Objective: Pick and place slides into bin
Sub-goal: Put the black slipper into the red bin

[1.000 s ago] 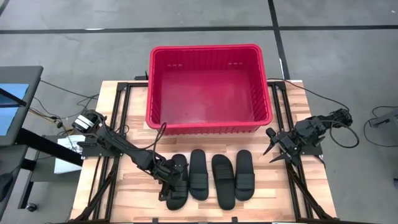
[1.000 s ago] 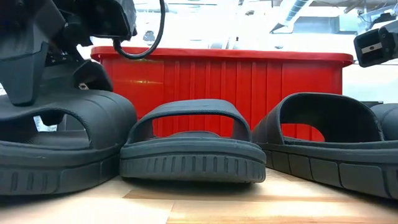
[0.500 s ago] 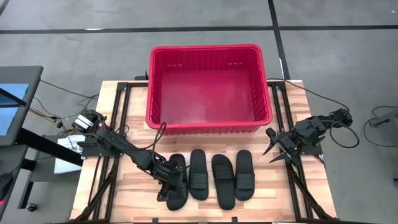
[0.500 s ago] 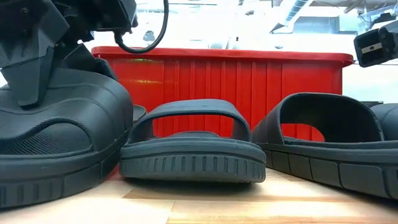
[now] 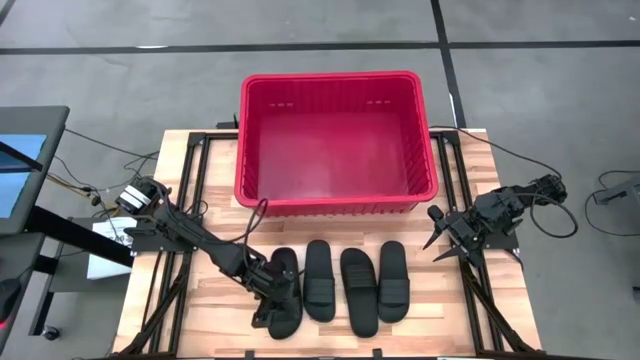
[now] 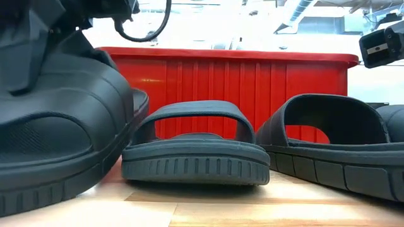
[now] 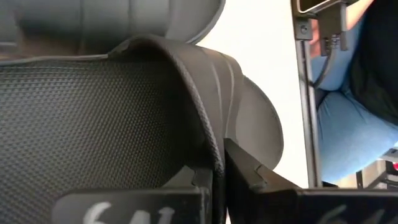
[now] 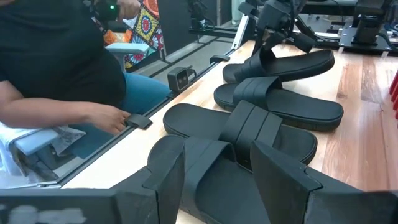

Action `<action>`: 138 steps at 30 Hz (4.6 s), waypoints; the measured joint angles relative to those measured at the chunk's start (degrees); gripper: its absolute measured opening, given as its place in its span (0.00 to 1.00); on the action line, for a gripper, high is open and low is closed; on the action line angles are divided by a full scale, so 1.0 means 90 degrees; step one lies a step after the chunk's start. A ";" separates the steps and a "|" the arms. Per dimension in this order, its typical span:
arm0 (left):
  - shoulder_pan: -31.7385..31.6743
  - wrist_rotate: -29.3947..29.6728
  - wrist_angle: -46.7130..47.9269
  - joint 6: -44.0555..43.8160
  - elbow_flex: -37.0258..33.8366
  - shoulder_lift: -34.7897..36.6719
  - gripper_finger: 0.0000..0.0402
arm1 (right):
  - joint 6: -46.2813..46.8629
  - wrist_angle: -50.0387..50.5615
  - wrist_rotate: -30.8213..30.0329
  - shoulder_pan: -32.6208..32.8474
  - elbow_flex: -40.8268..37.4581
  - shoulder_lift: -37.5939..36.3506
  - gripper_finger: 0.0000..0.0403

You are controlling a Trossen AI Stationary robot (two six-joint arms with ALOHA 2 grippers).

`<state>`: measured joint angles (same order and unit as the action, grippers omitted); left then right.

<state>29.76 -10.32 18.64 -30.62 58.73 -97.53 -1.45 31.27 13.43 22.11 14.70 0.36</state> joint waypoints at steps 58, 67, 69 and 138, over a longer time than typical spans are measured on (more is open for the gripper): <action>-0.1317 0.1228 0.6483 0.2610 0.6123 0.0016 0.00 | -0.0002 0.0000 0.0000 -0.0002 0.0000 0.0000 0.43; -0.2366 0.1242 0.6898 0.3632 0.7092 0.0016 0.00 | 0.0000 0.0000 0.0000 -0.0002 0.0000 0.0000 0.43; -0.2621 0.1242 0.6920 0.3923 0.7225 0.0016 0.00 | -0.0002 0.0000 0.0000 -0.0002 0.0000 0.0000 0.43; -0.6841 -0.0832 0.6836 0.7673 0.7175 -0.2840 0.00 | -0.0001 0.0000 0.0000 -0.0002 0.0002 -0.0002 0.43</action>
<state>-31.81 -17.80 80.16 38.44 123.30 -123.09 -1.46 31.27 13.43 22.09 14.72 0.34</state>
